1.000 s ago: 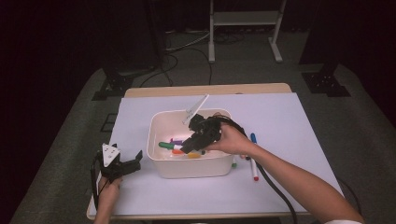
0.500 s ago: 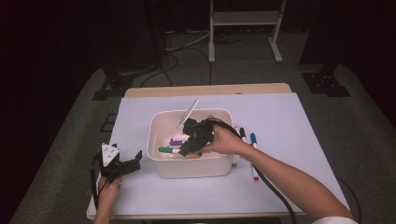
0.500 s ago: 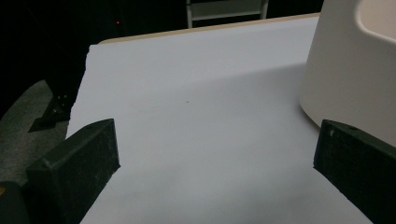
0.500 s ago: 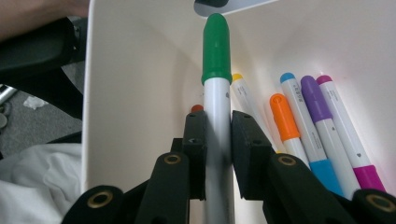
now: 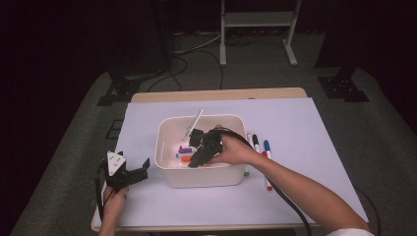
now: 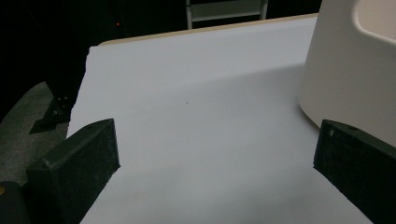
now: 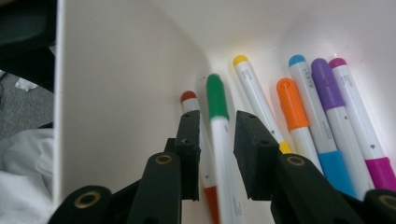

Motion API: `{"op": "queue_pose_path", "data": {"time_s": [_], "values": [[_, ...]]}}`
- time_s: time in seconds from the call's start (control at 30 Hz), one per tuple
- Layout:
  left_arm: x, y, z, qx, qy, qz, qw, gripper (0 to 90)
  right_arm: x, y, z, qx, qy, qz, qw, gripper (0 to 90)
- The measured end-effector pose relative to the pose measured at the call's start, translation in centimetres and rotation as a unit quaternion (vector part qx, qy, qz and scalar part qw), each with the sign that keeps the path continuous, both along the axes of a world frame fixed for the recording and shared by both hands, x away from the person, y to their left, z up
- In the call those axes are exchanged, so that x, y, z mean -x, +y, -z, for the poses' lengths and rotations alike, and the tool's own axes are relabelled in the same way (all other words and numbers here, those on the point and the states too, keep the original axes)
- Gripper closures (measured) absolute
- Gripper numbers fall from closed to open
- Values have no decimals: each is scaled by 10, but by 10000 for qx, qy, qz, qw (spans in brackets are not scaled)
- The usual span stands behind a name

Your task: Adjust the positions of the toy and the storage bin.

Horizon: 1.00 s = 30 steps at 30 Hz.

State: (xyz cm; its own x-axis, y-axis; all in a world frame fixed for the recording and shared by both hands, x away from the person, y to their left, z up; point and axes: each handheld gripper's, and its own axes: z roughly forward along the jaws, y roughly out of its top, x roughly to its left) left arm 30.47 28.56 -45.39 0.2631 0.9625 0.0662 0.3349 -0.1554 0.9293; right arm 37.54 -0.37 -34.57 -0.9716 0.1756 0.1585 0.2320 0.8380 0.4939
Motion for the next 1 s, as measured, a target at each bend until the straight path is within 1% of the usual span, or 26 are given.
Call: {"op": "queue_pose_path", "data": {"time_s": [0.03, 0.1, 0.17, 0.3, 0.43, 0.53, 0.67, 0.77, 0.83, 0.97, 1.0], "values": [[0, 0, 0, -3, -1, 1, 10000, 0, 0, -1, -2, -17, -32, 25, 10000, 705], [0, 0, 0, 3, -8, 0, 10000, 0, -1, -6, -7, -135, -77, 43, 9999, 704], [0, 0, 0, 11, -4, -4, 10000, 0, 0, -11, -14, -211, -65, 128, 9997, 702], [0, 0, 0, 6, 2, -6, 10000, 0, 1, -27, -29, -436, -129, 223, 9987, 689], [0, 0, 0, -14, -2, -6, 10000, 0, 3, -48, -47, -690, -255, 390, 9965, 674], [0, 0, 0, -3, 0, -7, 10000, 0, 6, -67, -58, -805, -355, 555, 9946, 669], [0, -1, 0, -36, -11, -7, 10000, 0, 10, -94, -69, -971, -484, 737, 9914, 662], [0, -1, 0, -38, -11, -13, 10000, 0, 13, -113, -74, -1030, -572, 872, 9892, 655], [0, -1, 0, -38, -10, -13, 10000, 0, 15, -126, -75, -1067, -588, 967, 9878, 652], [0, -1, 0, -55, -6, -11, 10000, 0, 18, -150, -76, -1051, -644, 1235, 9847, 647], [0, -1, 0, -60, -5, -9, 10000, 0, 19, -159, -75, -1060, -659, 1331, 9832, 645]]}}
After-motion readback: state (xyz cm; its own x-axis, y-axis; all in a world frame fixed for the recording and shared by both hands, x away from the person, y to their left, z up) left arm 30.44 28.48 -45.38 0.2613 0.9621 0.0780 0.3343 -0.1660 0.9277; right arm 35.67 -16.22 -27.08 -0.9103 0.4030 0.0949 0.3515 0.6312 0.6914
